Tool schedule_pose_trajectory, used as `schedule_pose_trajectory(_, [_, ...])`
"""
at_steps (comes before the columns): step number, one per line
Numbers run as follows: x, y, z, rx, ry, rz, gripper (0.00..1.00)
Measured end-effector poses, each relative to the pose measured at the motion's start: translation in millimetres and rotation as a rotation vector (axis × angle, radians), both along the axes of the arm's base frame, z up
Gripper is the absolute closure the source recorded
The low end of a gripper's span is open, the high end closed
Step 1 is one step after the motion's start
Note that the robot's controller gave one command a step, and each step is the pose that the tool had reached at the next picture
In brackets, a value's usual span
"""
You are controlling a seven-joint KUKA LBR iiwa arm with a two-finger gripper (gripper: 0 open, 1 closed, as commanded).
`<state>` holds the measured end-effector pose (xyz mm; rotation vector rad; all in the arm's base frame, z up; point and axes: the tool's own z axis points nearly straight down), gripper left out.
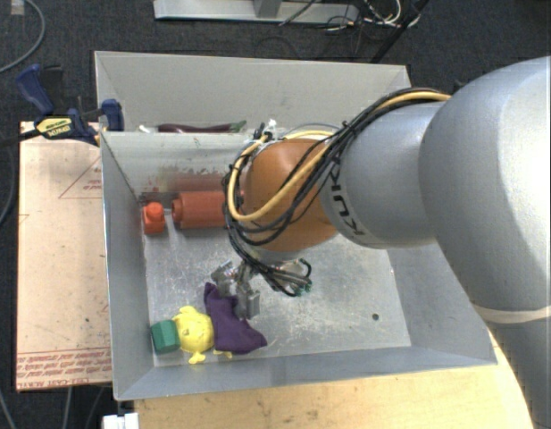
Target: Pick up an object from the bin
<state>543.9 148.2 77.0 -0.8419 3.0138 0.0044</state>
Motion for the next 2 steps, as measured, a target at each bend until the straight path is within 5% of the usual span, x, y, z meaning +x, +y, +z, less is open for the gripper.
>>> schedule_pose_trajectory(1, [-2.0,-4,33,-0.004,0.014,-0.001,1.00])
schedule_pose_trajectory(2, [-11.7,-11,146,0.001,-0.003,0.040,1.00])
